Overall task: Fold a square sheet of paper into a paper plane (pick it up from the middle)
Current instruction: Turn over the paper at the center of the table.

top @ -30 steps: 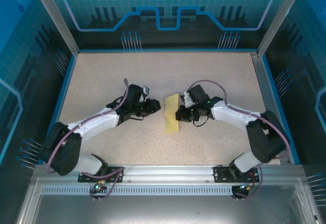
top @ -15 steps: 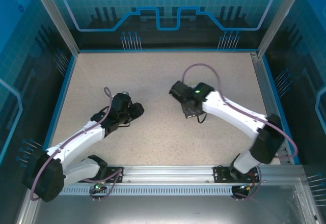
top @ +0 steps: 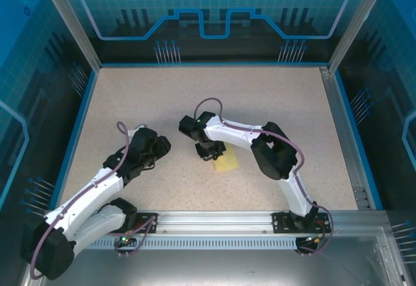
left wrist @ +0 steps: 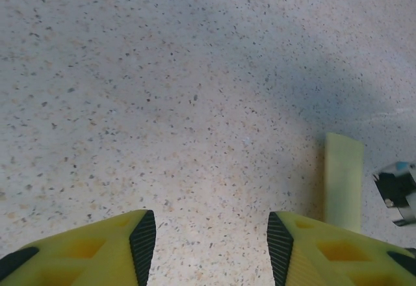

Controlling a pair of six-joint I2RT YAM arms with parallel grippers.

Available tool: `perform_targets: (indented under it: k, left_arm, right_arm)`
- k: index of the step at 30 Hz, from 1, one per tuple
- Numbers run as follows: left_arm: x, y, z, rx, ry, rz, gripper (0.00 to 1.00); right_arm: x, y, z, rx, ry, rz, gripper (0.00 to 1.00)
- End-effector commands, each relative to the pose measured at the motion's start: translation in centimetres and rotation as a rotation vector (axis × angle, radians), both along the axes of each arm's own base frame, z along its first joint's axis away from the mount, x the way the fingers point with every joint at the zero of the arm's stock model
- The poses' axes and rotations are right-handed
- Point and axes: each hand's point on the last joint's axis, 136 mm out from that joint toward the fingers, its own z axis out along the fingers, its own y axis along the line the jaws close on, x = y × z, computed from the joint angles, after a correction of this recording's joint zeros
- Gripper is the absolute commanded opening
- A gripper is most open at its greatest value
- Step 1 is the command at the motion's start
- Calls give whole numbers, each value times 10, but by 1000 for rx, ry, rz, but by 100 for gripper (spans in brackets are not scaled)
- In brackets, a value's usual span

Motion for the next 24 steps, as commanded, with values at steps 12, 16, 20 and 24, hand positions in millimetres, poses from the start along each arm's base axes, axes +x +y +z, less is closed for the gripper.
perform_targets:
  k: [12, 16, 20, 24]
  left_arm:
    - [21, -99, 7, -317, -8, -396, 55]
    - [33, -140, -4, -332, 63, -496, 53]
    - [47, -175, -16, -326, 127, -547, 48]
    - [59, -182, -40, -309, 197, -508, 45]
  right_arm:
    - [31, -19, 45, 595, -13, -74, 35]
    - [49, -57, 36, 651, -31, -136, 35]
    - [63, -73, 26, 700, -20, -165, 34]
    - [68, -73, 13, 725, 3, -170, 33]
